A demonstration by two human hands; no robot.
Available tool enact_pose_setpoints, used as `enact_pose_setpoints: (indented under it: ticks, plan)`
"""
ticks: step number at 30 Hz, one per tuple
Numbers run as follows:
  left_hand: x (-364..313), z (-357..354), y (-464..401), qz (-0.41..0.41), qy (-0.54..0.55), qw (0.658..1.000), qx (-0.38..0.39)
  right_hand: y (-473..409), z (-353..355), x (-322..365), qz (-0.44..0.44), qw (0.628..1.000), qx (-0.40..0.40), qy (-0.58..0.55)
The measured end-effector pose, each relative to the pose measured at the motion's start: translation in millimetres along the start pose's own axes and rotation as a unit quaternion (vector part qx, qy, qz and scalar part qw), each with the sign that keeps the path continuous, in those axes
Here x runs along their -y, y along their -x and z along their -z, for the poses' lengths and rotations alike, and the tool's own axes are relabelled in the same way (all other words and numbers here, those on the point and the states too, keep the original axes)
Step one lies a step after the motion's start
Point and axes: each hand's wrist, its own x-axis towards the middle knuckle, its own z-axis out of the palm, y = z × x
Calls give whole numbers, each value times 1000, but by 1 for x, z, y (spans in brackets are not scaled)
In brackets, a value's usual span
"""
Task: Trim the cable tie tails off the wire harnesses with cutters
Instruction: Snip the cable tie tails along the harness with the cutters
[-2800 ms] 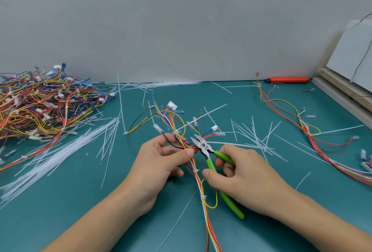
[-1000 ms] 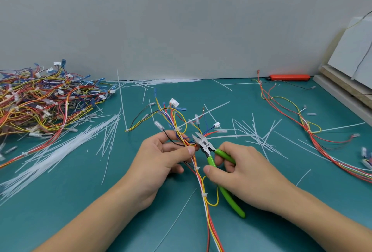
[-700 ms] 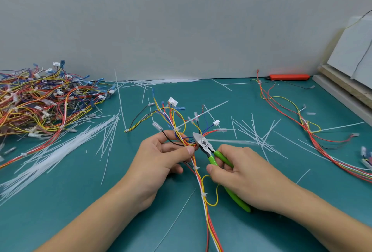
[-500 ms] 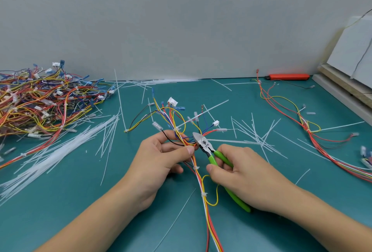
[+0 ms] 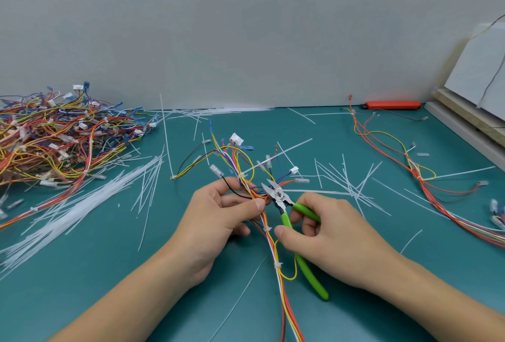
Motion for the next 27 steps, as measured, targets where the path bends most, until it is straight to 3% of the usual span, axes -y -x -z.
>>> enact_pose_setpoints:
  ticks: [20,27]
  plan:
    - [0,0,-1,2,8,1000,0,-4,-3,-6,48,998,38,12]
    - [1,1,-1,1,7,1000,1,-4,-2,-6,42,999,6,4]
